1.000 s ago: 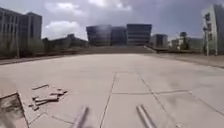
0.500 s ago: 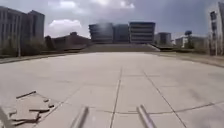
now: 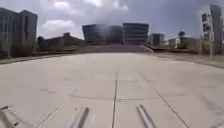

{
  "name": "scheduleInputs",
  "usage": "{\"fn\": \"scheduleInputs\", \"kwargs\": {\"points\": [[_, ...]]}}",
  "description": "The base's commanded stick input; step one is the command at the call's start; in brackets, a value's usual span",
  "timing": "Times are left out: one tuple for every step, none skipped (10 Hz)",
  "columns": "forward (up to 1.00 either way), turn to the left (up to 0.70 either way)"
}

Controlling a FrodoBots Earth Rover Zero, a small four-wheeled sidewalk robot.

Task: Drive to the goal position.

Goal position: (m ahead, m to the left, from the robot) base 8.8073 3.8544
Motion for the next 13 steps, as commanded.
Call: {"fn": "scheduleInputs", "kwargs": {"points": [[1.00, 0.04], [1.00, 0.04], [1.00, 0.04], [1.00, 0.04], [1.00, 0.04], [1.00, 0.04], [1.00, 0.04], [1.00, 0.04], [1.00, 0.04], [1.00, 0.04], [1.00, 0.04], [1.00, 0.04], [1.00, 0.04]]}}
